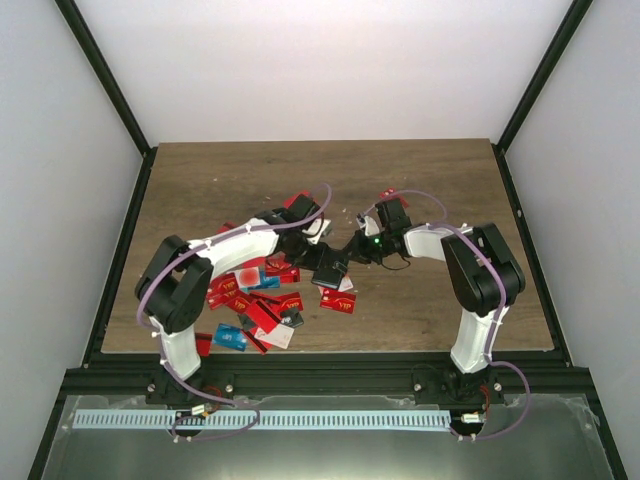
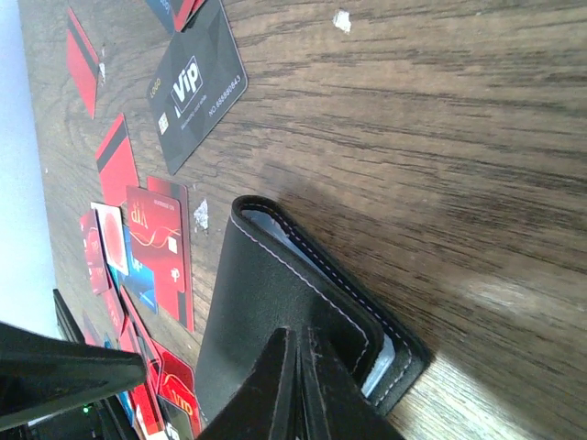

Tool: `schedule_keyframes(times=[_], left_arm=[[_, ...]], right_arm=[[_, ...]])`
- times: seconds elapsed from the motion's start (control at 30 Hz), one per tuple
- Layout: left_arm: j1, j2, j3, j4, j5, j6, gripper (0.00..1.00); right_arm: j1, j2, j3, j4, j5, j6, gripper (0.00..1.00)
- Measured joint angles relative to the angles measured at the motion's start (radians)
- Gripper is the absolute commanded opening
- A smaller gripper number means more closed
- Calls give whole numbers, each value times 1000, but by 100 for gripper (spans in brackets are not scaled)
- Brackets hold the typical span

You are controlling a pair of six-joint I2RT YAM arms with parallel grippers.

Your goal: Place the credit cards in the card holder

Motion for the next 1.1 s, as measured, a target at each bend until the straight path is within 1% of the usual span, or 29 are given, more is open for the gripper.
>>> schedule_keyframes(times=[0.23, 0.4, 0.67, 0.97, 1.1], left_arm=[[21, 77, 9, 54, 89, 80, 45], [26, 108, 32, 71, 121, 99, 41], [27, 143, 81, 98, 127, 105, 30], [29, 184, 96, 106, 117, 89, 18], [29, 185, 102, 109, 121, 82, 16]], right_arm=[[1, 16, 0, 6, 5, -16, 1], [1, 19, 0, 10, 2, -19, 1], [1, 26, 0, 26, -6, -21, 1], [1, 29, 0, 32, -10, -22, 1], [1, 29, 0, 32, -10, -22, 1]])
